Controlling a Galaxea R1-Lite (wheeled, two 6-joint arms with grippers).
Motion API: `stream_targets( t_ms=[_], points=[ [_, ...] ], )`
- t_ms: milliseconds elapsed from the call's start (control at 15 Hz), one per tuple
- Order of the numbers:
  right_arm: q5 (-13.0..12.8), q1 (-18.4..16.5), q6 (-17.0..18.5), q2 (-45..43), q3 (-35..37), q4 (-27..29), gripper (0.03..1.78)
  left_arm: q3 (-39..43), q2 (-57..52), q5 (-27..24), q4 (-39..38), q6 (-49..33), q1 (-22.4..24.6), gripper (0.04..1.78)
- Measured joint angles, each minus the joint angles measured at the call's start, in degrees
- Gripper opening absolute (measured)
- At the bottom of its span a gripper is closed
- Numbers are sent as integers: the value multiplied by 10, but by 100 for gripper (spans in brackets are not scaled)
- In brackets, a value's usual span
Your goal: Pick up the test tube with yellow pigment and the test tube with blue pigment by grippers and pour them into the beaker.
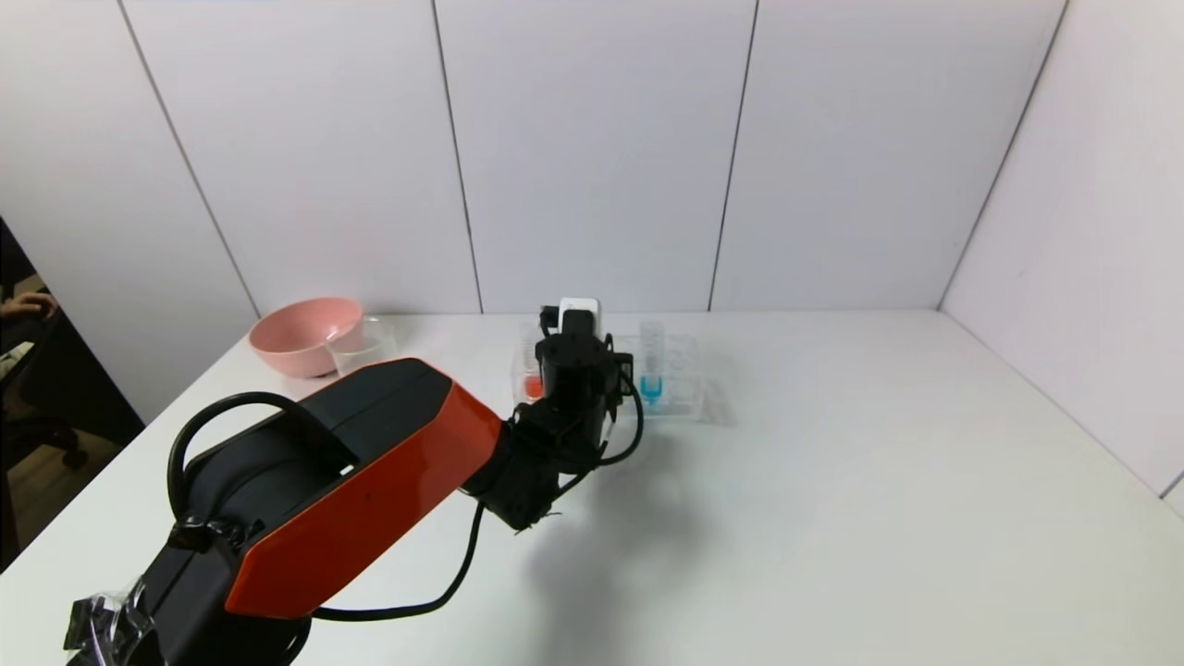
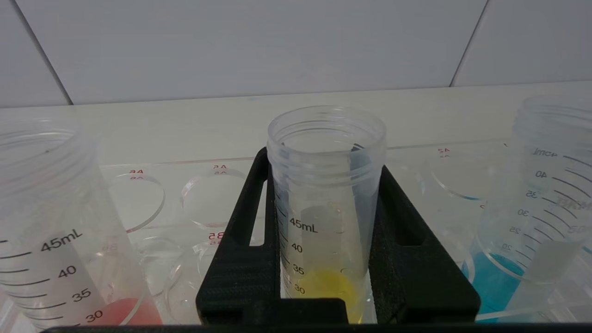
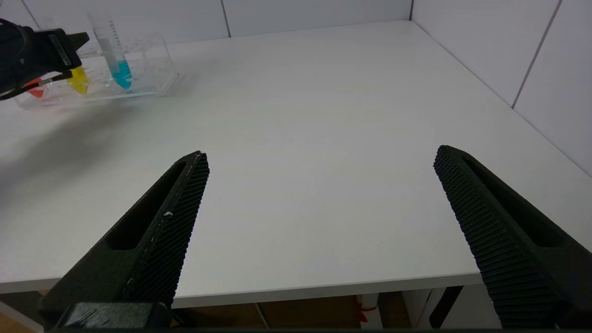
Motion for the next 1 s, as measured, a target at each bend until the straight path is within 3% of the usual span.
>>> stream_targets(
  t_ms=[467,1000],
  points=[
    [0,0,0,0,0,0,177,-27,-55,0,94,6,-7,53],
    [0,0,0,0,0,0,177,-41,-141,10,129,25,-32,53]
  ],
)
